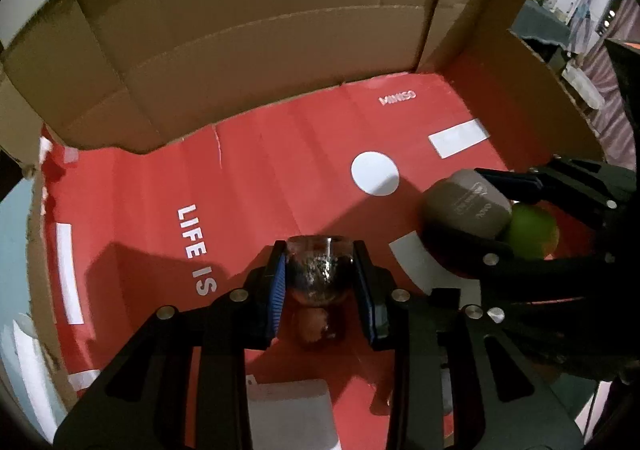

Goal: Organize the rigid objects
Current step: 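Carry the jar and compact into the red-lined box and open both tools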

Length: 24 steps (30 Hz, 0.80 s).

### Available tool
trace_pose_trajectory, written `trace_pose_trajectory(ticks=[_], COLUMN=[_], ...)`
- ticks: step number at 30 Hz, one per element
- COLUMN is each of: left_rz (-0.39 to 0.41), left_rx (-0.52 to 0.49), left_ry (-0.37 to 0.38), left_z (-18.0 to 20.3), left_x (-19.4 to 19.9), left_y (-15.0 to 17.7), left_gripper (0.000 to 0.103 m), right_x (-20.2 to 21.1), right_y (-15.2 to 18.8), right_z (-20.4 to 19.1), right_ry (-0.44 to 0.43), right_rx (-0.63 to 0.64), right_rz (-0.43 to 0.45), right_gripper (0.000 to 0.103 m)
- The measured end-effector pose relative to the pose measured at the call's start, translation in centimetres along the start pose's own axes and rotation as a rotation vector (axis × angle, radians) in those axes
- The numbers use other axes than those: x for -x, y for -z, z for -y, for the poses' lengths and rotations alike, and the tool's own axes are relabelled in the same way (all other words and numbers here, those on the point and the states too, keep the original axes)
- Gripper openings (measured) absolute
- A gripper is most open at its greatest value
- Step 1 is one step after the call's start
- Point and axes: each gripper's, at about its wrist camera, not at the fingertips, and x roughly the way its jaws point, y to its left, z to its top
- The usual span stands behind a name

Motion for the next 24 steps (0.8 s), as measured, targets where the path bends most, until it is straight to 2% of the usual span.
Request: trace_pose_trajectory(ticks=[24], left_rz=[0.025], left_rx=[0.017], left_ry=[0.013], left_z=[-0.3], left_x=[0.1], left_y=[0.1], left_gripper=[0.029], right_x=[-1.4], right_y=[-0.4], right_z=[-2.3], right_ry=[0.029], right_rx=[0.029], right_rz=[-0.009], right_gripper=[0.06])
